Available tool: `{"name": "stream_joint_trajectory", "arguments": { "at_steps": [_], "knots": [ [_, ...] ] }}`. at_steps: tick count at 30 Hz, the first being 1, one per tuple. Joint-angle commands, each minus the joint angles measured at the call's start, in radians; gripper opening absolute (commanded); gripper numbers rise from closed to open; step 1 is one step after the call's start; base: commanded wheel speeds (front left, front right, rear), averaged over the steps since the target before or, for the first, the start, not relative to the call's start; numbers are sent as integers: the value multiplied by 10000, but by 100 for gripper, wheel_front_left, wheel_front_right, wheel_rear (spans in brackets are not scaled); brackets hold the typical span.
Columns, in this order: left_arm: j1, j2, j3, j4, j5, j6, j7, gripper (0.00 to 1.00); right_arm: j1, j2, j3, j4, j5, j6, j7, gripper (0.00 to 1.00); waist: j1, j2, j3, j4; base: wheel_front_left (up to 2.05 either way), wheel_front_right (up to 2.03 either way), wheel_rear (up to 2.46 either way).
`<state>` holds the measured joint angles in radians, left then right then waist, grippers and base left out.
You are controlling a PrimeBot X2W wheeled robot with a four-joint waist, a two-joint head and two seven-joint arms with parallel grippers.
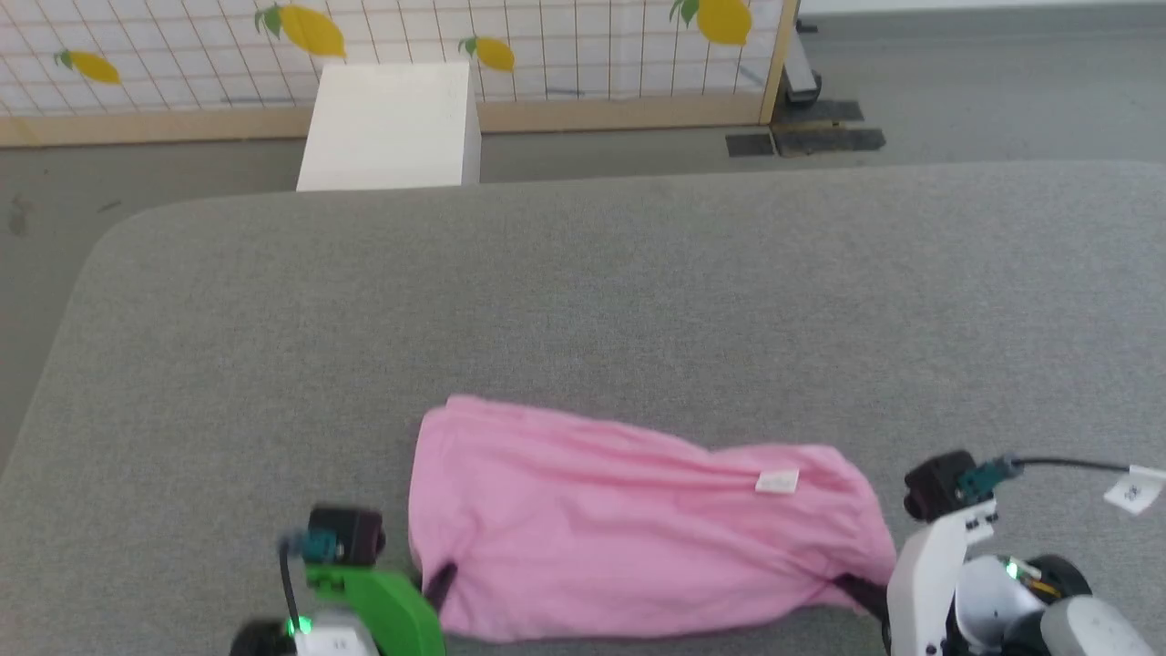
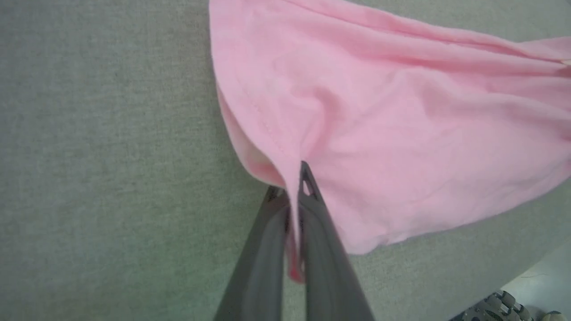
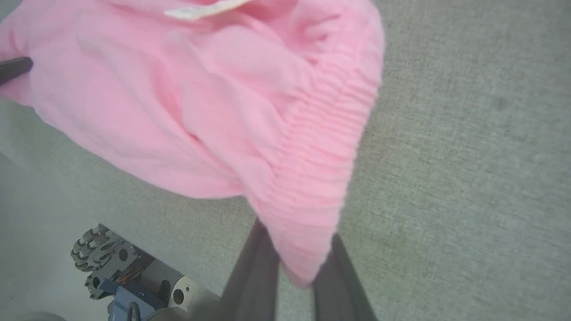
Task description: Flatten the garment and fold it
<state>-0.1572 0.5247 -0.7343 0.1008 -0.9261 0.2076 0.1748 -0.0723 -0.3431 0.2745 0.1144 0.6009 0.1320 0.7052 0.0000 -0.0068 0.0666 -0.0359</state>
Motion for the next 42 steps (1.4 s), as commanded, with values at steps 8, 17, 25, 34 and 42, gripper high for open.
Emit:
{"name": "stream_joint_trajectory", "arguments": {
  "at_steps": [8,17,25,34,42],
  "knots": [
    [919,-434,135,-3,-585,341,-394,100,619,339,-281,380,-68,-13,-769,100,0,68,-53,-9,0,0,0],
    [921,-206,1170,-487,363,981,-2870,100,1434,684,-591,-640,-1034,-13,-3259,100,0,68,-321,-183,0,0,0],
    [907,81,2112,-1201,1533,1346,-4266,100,1520,632,-1512,-1668,-1185,-13,-2500,100,0,68,-481,-75,0,0,0],
    [1273,-214,3606,-2416,3451,931,-4362,100,1123,37,-2205,-1711,-674,-13,81,100,0,68,-171,708,0,0,0],
    [1519,-491,3772,-2605,4175,397,-4364,100,370,-71,-1897,-1027,-381,-13,1260,100,0,68,283,1248,0,0,0]
  ]
}}
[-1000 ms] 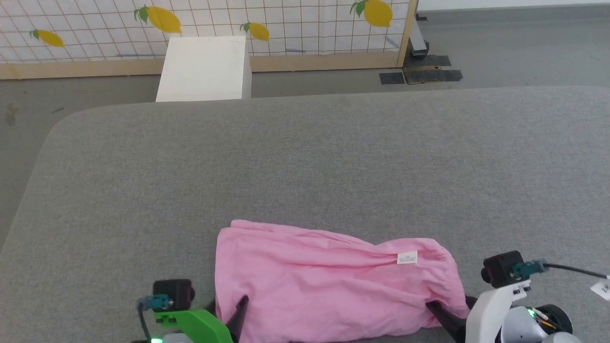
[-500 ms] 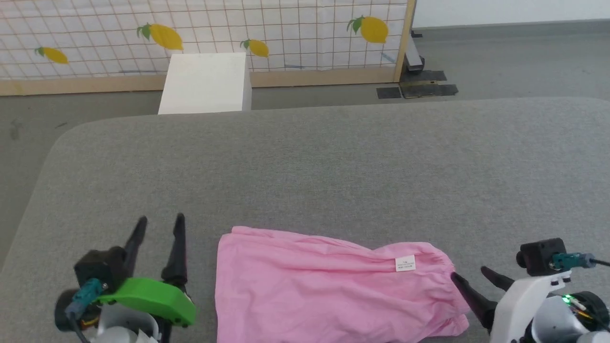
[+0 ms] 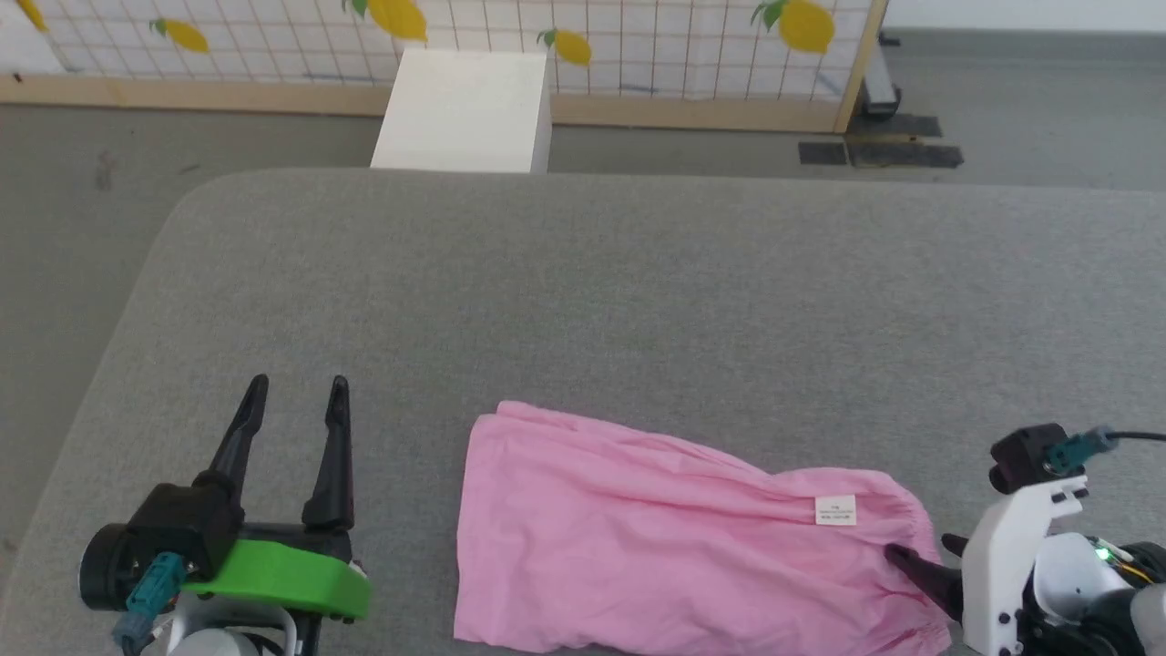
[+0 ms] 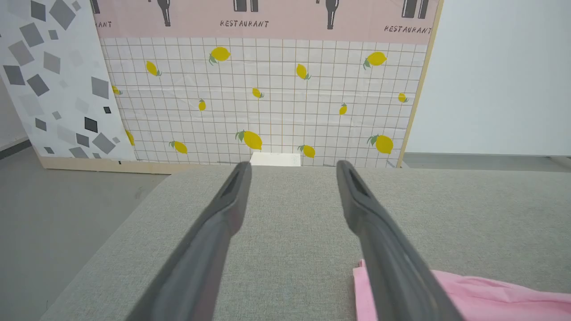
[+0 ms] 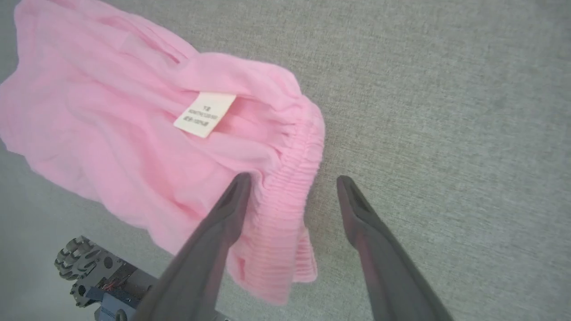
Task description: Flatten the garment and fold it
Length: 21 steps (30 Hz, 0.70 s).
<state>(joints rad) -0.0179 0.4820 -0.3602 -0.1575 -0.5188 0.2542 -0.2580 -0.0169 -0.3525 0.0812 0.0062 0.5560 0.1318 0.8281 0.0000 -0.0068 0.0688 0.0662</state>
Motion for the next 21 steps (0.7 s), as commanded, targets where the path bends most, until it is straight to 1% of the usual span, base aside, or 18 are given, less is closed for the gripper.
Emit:
{"name": "stream_joint_trajectory", "arguments": {
  "at_steps": [1,6,12,13,14,15,21],
  "knots": [
    [113,-110,43,-36,147,-102,-36,100,-299,54,103,186,104,-11,107,100,0,68,314,261,0,0,0],
    [71,-436,51,79,223,-222,-37,100,-697,314,649,1176,328,-11,460,100,0,68,538,449,0,0,0],
    [34,-641,42,286,332,-361,-37,100,-678,538,1321,2316,706,-11,807,100,0,68,549,492,0,0,0],
    [42,-654,44,313,343,-368,-37,100,-663,559,1402,2416,771,-11,850,51,0,68,535,481,0,0,0],
    [49,-672,55,341,356,-375,-37,100,-662,570,1522,2493,855,-11,866,35,0,68,511,460,0,0,0],
    [61,-683,63,362,363,-382,-37,100,-664,580,1590,2536,936,-11,849,0,0,68,490,444,0,0,0],
    [172,-687,97,487,388,-385,-37,100,-954,451,1878,2261,1385,-11,439,0,0,68,243,249,0,0,0]
  ]
}}
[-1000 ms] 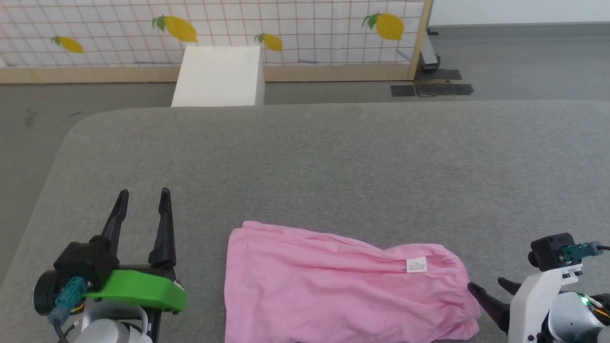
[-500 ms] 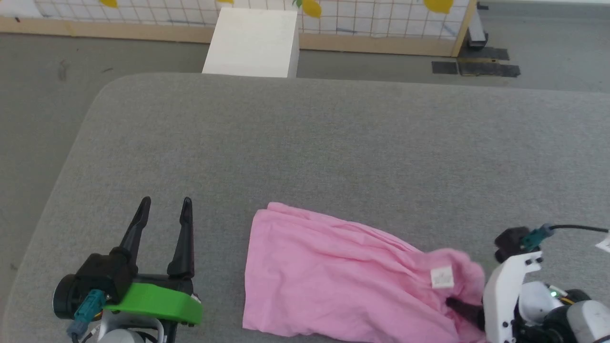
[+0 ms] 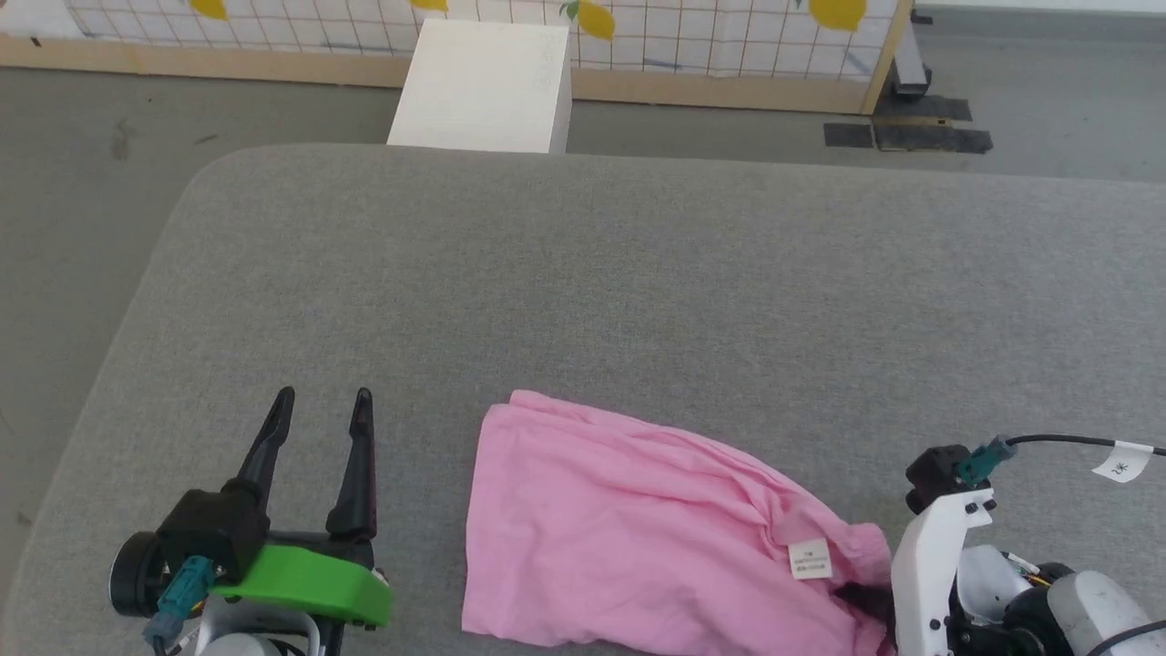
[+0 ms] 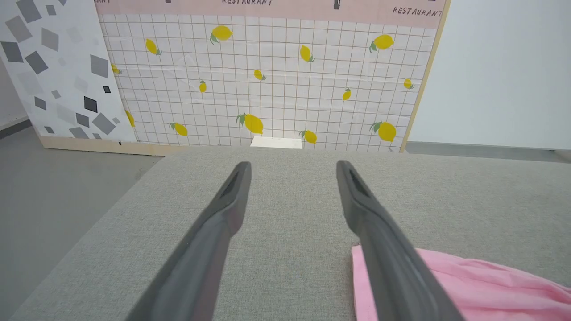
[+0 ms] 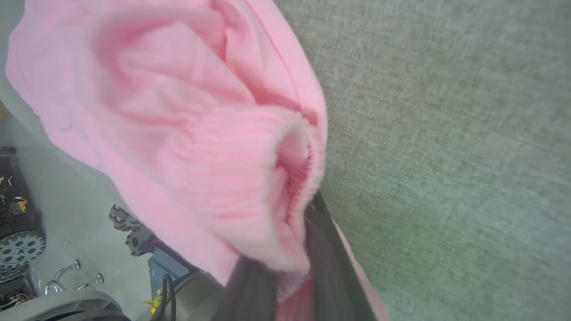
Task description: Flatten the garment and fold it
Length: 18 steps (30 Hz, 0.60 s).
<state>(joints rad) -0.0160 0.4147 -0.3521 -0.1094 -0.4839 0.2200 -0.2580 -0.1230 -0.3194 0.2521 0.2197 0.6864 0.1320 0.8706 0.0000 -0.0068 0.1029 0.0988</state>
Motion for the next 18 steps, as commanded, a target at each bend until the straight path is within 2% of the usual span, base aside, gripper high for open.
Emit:
{"name": "stream_joint_trajectory", "arguments": {
  "at_steps": [1,6,10,18],
  "knots": [
    [177,-6,13,19,41,-37,-37,100,48,81,151,2,170,-13,-74,0,0,68,-174,-115,0,0,0],
    [301,27,-9,-20,47,41,2,100,-4,-154,-288,-456,599,-13,-174,0,0,68,-460,-274,0,0,0],
    [429,64,-22,-83,48,109,32,100,174,-372,-1100,-554,806,-13,47,0,0,68,-605,-386,0,0,0],
    [573,113,-70,-177,38,198,100,100,623,-673,-3742,-75,1102,-13,812,0,0,68,-674,-546,0,0,0]
  ]
}}
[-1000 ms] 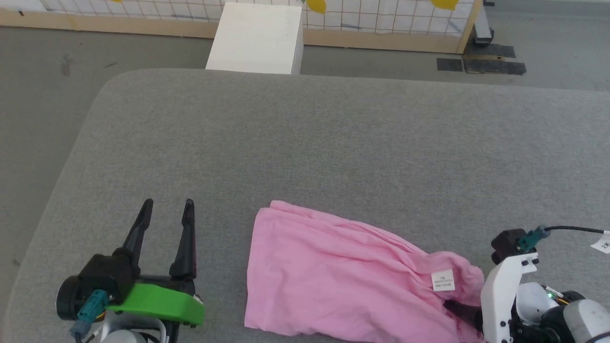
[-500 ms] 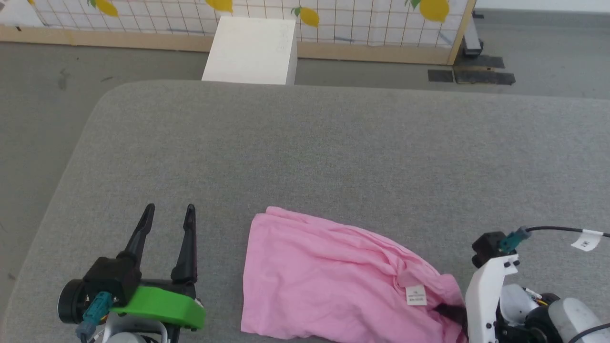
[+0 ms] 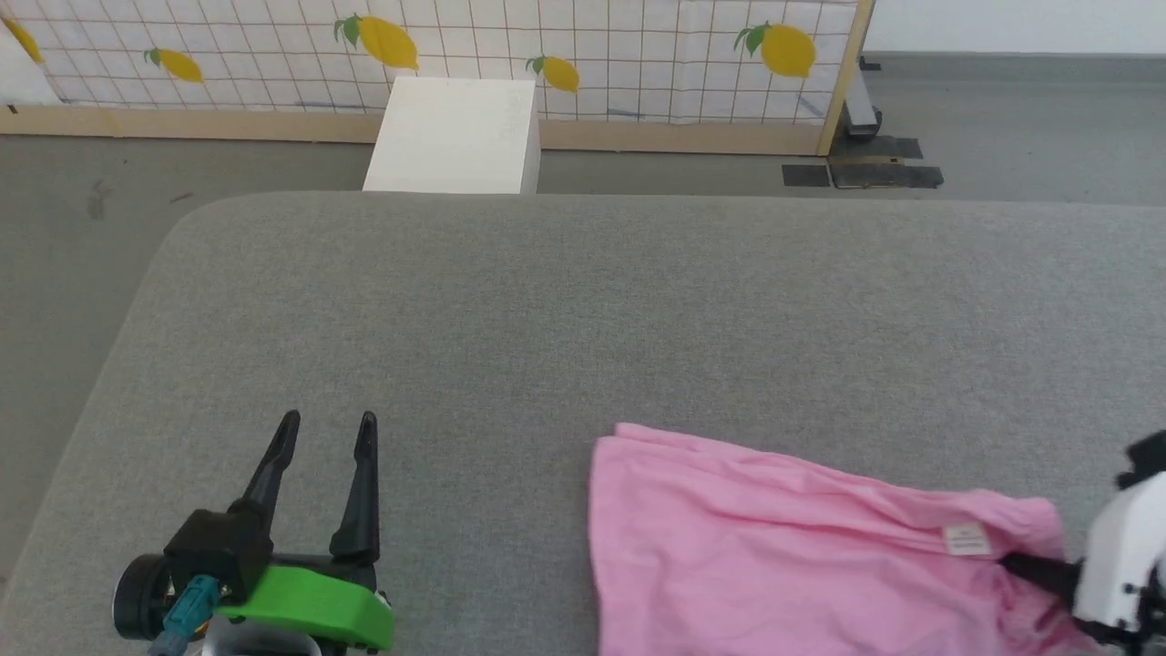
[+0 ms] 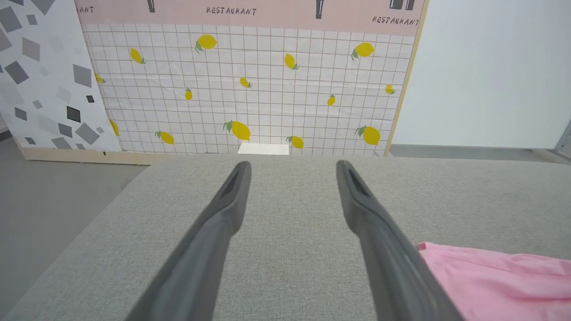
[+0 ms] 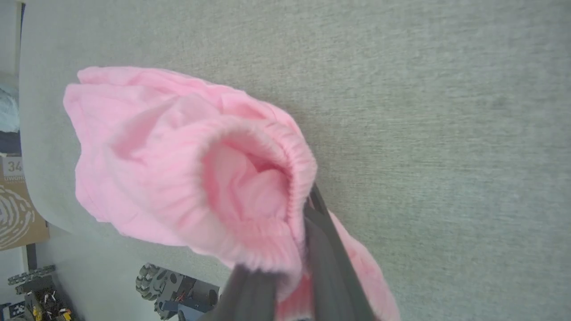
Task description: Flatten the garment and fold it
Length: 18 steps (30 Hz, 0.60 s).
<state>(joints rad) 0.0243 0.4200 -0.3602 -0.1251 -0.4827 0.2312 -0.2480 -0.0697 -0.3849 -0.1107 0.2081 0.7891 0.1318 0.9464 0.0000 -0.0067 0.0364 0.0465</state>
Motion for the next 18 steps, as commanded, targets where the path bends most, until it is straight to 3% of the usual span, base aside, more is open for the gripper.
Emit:
{"name": "stream_joint_trajectory", "arguments": {
  "at_steps": [1,7,14,18],
  "knots": [
    [185,61,10,-17,21,97,1,100,100,-3,-435,116,81,-11,161,0,0,67,-21,-45,0,0,0],
    [225,34,-43,36,-1,134,4,100,-109,617,-2085,512,164,-11,1126,0,0,67,-113,-149,0,0,0],
    [213,-5,-181,67,0,138,59,100,-370,2560,-3097,672,1220,-11,2833,0,0,67,-234,-127,0,0,0],
    [177,-2,-251,38,14,143,120,100,-538,3217,-3199,577,1951,-11,3437,0,0,67,-263,-65,0,0,0]
  ]
}}
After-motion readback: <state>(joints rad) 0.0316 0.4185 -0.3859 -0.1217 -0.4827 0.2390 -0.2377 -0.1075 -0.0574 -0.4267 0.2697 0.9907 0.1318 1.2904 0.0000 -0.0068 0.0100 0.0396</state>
